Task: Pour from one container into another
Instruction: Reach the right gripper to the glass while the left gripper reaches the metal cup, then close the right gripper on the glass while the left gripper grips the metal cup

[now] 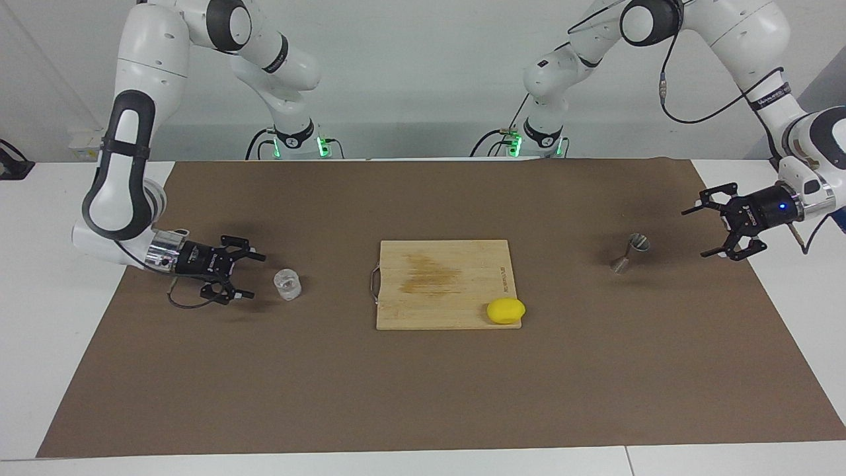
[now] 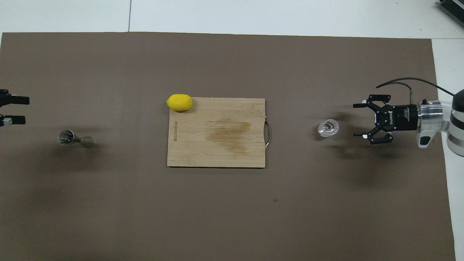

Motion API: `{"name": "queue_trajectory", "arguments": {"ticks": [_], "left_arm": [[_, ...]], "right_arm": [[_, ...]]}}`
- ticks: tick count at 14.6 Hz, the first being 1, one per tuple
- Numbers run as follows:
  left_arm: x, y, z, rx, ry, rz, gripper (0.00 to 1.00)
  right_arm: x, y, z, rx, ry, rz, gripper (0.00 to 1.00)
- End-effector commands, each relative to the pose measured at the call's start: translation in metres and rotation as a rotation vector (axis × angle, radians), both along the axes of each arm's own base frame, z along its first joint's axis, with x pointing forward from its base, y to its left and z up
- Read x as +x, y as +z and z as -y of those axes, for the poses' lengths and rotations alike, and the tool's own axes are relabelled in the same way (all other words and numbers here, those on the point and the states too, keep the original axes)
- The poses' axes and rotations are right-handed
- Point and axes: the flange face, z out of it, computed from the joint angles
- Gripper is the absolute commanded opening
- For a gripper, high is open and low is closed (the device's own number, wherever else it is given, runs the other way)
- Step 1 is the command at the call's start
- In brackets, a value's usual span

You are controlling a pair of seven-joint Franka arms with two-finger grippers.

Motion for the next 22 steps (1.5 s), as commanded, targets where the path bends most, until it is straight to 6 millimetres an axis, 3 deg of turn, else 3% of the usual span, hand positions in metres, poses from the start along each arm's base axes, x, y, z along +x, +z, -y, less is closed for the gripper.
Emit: {"name": "queue_trajectory", "arguments": {"ticks": [1,6,11,17,20,22], "left_arm": [[-0.011,-0.021,0.007,-0.068,-0.037,0.025,1.0],[-0.017,-0.064,0.021,-0.159,-0.106,-0.038,1.0],[-0.018,-0.066,0.034,-0.241,-0.156,-0.021,1.0],[-0.026,-0.09,0.032,-0.3,-0.308,0.378,1.0],[-0.039,-0.098,0.044,-0.355,-0.327,0.339,1.0],[-0.042,-0.099,0.044,-0.356,-0.323,0.335,1.0]], "right_arm": [[0.0,-0.008,-0.01,0.023,-0.04,0.024,1.0],[-0.012,-0.024,-0.014,0.031,-0.047,0.052,1.0],[-0.016,-0.034,-0.031,0.055,-0.071,0.05,1.0],[-0.018,-0.05,-0.038,0.067,-0.066,0.071,1.0],[-0.017,-0.052,-0.036,0.045,-0.081,0.064,1.0],[-0.016,-0.054,-0.045,0.042,-0.067,0.057,1.0]]}}
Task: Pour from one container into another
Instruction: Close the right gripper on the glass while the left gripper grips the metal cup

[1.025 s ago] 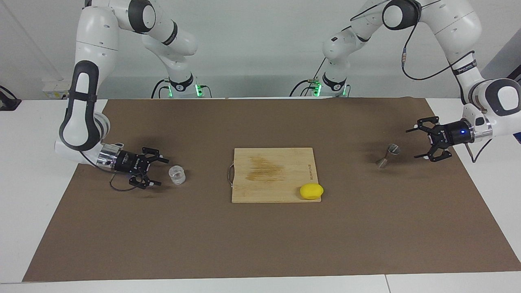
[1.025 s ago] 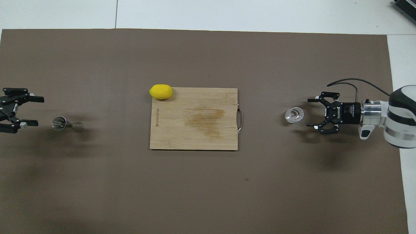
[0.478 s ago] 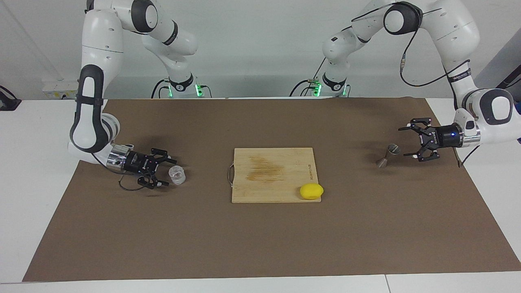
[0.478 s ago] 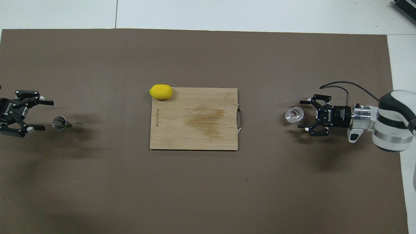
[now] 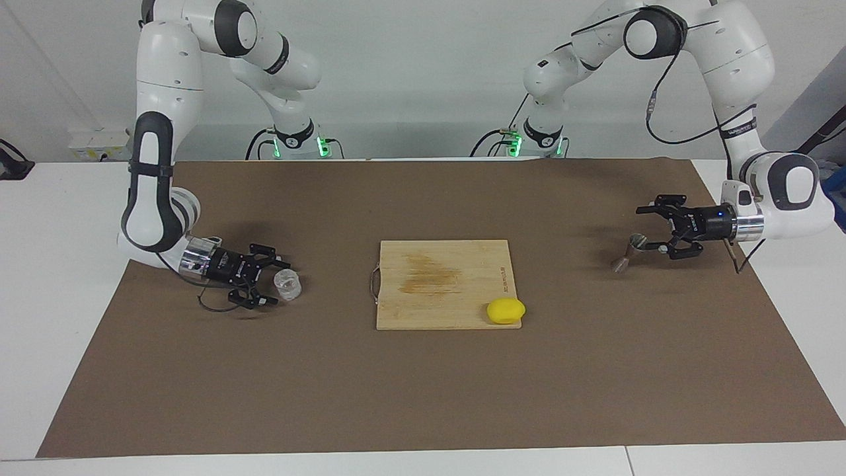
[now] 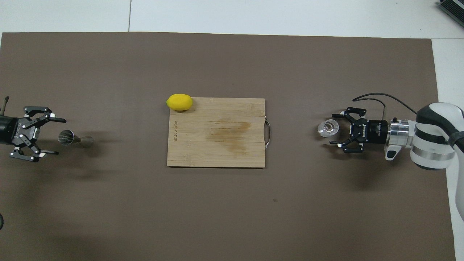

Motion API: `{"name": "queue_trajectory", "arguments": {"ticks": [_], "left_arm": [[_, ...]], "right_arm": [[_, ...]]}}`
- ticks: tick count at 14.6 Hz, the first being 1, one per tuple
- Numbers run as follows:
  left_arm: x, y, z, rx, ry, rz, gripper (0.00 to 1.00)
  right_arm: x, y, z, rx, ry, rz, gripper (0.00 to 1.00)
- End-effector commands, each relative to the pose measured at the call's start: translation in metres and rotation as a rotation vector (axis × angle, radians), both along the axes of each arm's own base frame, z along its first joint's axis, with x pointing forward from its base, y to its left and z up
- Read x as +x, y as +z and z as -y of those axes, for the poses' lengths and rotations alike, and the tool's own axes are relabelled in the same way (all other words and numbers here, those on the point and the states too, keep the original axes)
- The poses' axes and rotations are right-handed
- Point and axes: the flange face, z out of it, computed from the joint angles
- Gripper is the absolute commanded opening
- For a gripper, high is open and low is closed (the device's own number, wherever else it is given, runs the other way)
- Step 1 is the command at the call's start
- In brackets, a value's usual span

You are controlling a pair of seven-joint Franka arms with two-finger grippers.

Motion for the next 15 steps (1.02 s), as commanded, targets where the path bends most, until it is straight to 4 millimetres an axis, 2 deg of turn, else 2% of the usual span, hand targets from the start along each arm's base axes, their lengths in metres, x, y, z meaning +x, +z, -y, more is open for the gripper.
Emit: {"name": "queue_trajectory", "arguments": {"ticks": [1,5,6,8,11,12,15], "left_arm": [[-0.008,0.001,0.002,-0.021,-0.013,0.008,1.0],[-0.008,0.004,-0.01,-0.019,0.0,0.031,1.0],[-0.008,-0.001,-0.021,-0.025,0.01,0.05,1.0],[-0.008,-0.028,-0.036,-0.058,0.041,0.031,1.0],[-0.011,-0.038,-0.058,-0.094,0.155,0.045,1.0],[-0.017,-0.043,-0.067,-0.106,0.191,0.039,1.0],[-0.033,-0.064,-0.084,-0.101,0.259,0.005,1.0]], "right_arm": [[0.002,-0.003,-0.008,-0.003,-0.011,0.014,1.0],[0.008,0.002,-0.01,-0.015,0.005,0.022,1.0],[0.01,0.005,-0.012,-0.016,0.012,0.027,1.0],[0.013,0.008,-0.011,-0.026,0.017,0.025,1.0],[0.016,0.011,-0.012,-0.05,0.031,0.017,1.0],[0.018,0.012,-0.018,-0.069,0.053,0.008,1.0],[0.021,0.014,-0.017,-0.082,0.033,-0.023,1.0]]}}
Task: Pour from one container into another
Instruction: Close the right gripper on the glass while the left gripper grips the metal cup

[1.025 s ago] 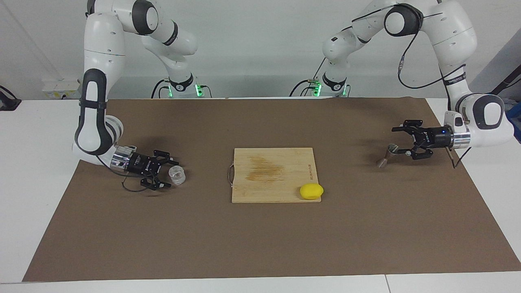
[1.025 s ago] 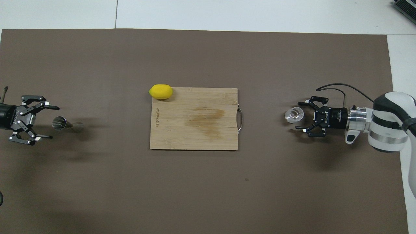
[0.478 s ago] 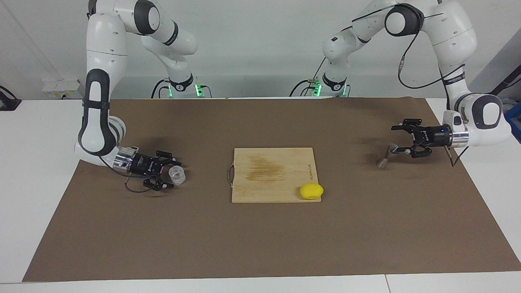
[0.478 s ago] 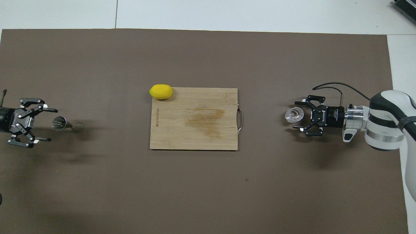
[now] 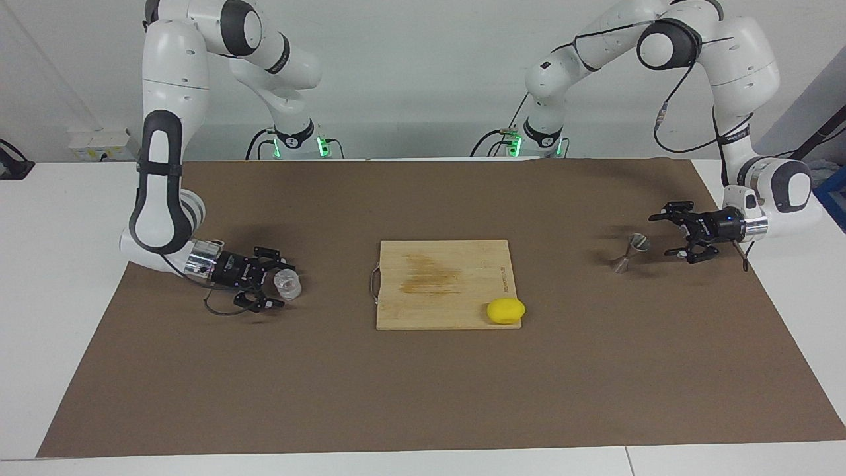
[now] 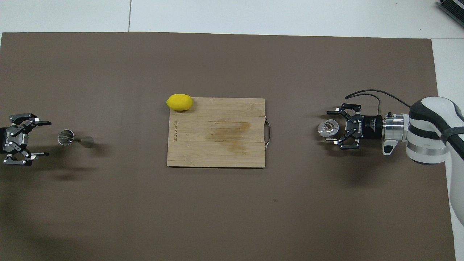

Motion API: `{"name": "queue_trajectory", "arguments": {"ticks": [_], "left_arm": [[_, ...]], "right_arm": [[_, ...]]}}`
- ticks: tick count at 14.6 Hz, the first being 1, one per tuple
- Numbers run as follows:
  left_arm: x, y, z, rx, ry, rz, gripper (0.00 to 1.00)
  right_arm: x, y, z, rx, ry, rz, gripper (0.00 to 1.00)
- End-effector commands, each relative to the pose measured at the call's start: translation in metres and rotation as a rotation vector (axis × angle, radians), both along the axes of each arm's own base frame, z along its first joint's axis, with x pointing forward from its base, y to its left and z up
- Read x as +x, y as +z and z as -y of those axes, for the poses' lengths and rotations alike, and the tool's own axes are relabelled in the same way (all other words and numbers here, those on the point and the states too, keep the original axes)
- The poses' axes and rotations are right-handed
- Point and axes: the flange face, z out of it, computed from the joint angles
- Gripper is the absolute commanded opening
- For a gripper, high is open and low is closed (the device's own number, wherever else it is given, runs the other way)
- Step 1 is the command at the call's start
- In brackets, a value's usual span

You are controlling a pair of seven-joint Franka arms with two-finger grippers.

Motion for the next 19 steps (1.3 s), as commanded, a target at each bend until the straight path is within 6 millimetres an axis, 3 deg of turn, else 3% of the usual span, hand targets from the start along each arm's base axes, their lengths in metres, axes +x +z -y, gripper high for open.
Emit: {"name": "queue_trajectory", "arguments": {"ticks": [1,7,14,19], "left_arm": [[-0.012,-0.027,-0.01,-0.023,0.065,-0.022,1.0],[-0.021,-0.05,0.009,-0.046,0.09,-0.051,1.0],[-0.001,-0.043,0.049,-0.089,0.028,-0.022,1.0],[0.004,-0.037,0.061,-0.11,0.003,-0.011,1.0]], "right_arm": [[0.006,0.003,0.001,-0.029,-0.017,-0.042,1.0],[0.007,0.003,0.002,-0.063,-0.012,-0.05,1.0],[0.008,0.003,-0.004,-0.065,-0.003,-0.052,1.0],[0.008,0.003,-0.003,-0.073,-0.004,-0.064,0.94]]}}
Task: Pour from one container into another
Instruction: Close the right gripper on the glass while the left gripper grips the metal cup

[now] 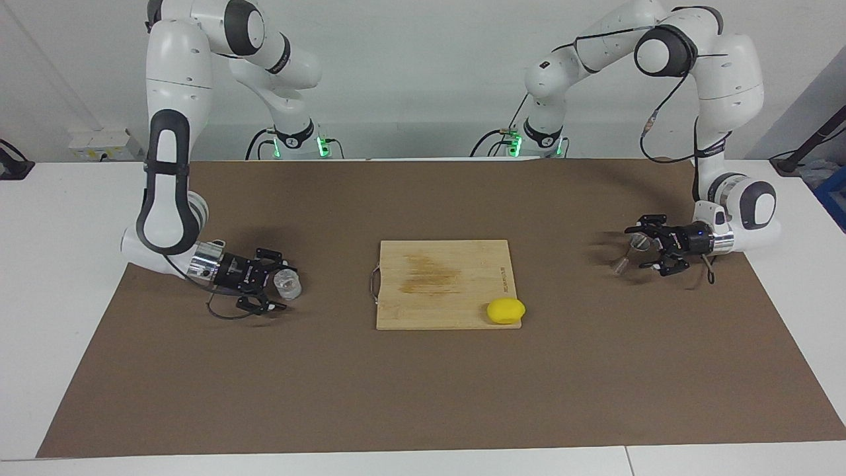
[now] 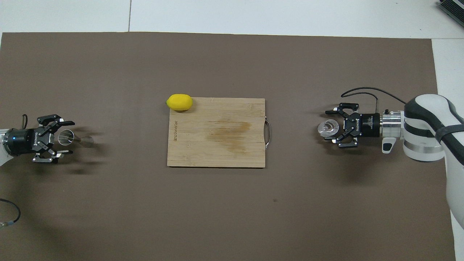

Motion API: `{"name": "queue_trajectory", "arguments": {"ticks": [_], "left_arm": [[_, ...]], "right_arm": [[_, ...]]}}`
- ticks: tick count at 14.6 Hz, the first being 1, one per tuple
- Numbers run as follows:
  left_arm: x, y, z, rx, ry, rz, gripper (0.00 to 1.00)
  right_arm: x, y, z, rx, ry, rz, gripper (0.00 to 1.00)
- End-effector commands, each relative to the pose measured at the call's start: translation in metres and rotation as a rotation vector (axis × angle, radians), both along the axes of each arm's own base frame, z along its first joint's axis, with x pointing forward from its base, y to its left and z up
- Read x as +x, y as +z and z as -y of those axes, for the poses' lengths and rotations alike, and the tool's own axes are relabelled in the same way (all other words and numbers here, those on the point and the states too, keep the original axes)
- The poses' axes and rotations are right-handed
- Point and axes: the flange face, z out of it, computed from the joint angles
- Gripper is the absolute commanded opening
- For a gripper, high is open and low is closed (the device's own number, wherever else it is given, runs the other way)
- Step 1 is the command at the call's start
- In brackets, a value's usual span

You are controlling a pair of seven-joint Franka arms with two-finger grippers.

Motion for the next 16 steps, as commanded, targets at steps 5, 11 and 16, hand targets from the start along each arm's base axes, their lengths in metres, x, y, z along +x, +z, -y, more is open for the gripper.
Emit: {"name": "queue_trajectory", "arguments": {"ticks": [5,11,16], "left_arm": [[0.002,0.019,-0.002,-0.035,-0.021,0.041,1.0],[0.002,0.02,-0.003,-0.029,-0.026,0.038,0.99],[0.003,0.021,-0.007,-0.013,-0.02,0.051,0.72]], "right_arm": [[0.006,0.008,0.004,-0.057,0.019,-0.018,0.89],[0.007,0.006,0.003,-0.063,0.016,-0.02,0.84],[0.007,0.007,0.002,-0.063,0.018,-0.018,0.73]]}}
